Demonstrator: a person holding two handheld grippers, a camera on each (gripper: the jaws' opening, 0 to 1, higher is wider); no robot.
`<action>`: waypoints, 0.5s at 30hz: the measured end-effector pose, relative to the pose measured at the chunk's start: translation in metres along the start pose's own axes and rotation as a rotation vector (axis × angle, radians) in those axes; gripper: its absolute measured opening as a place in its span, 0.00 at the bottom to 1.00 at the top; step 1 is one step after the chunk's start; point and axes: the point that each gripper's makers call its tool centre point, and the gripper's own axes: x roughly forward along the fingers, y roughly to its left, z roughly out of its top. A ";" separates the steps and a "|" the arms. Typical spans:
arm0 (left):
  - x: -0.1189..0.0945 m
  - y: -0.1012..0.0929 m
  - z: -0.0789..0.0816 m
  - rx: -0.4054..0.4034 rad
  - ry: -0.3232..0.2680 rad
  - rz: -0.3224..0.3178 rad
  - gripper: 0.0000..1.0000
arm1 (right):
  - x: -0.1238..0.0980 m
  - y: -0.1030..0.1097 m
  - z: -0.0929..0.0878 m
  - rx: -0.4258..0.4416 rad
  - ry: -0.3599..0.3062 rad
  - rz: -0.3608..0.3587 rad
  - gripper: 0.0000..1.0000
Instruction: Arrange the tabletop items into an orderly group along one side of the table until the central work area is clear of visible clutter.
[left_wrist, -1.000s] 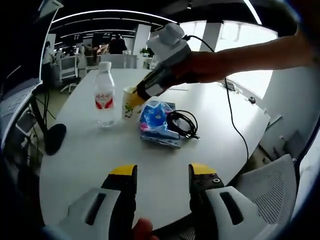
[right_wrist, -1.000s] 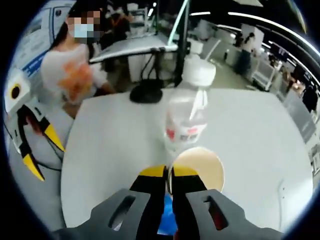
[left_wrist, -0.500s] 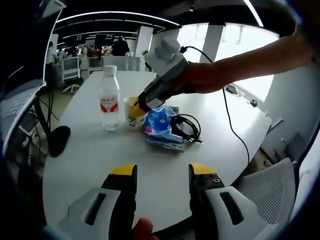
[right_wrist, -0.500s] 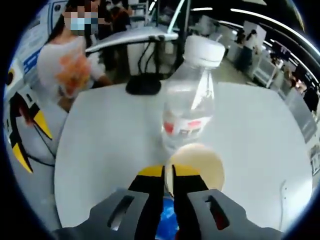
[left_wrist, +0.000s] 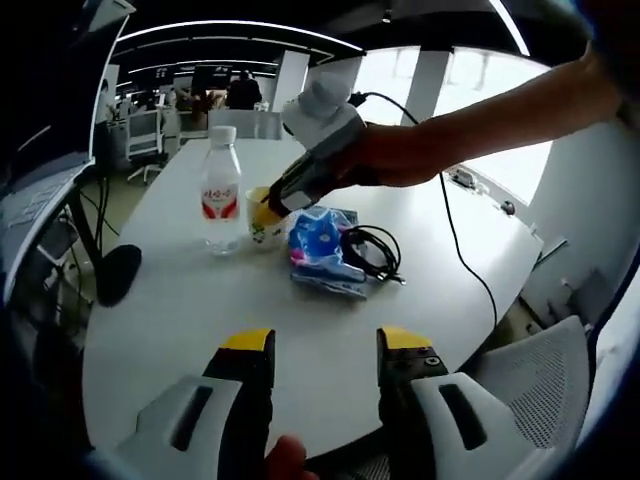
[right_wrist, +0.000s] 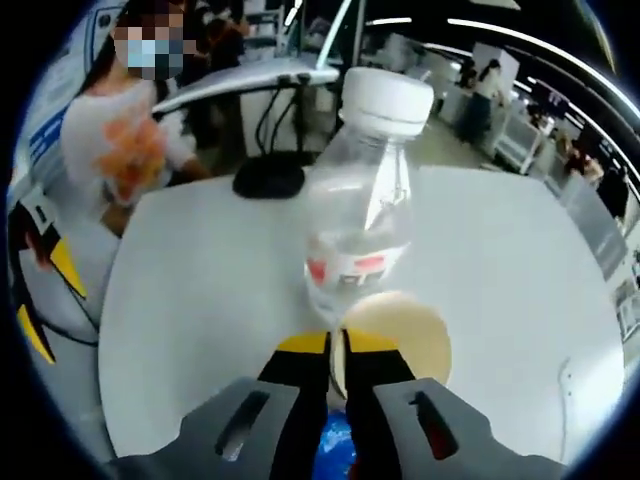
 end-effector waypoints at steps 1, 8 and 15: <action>0.000 0.000 0.000 0.000 0.000 0.000 0.39 | 0.001 0.001 0.000 -0.003 0.002 0.002 0.04; -0.002 0.002 0.004 -0.009 -0.010 0.004 0.40 | 0.001 0.007 -0.003 -0.003 0.012 0.005 0.11; -0.001 0.002 0.005 -0.013 -0.016 0.007 0.39 | -0.009 0.007 -0.002 0.009 -0.007 -0.010 0.15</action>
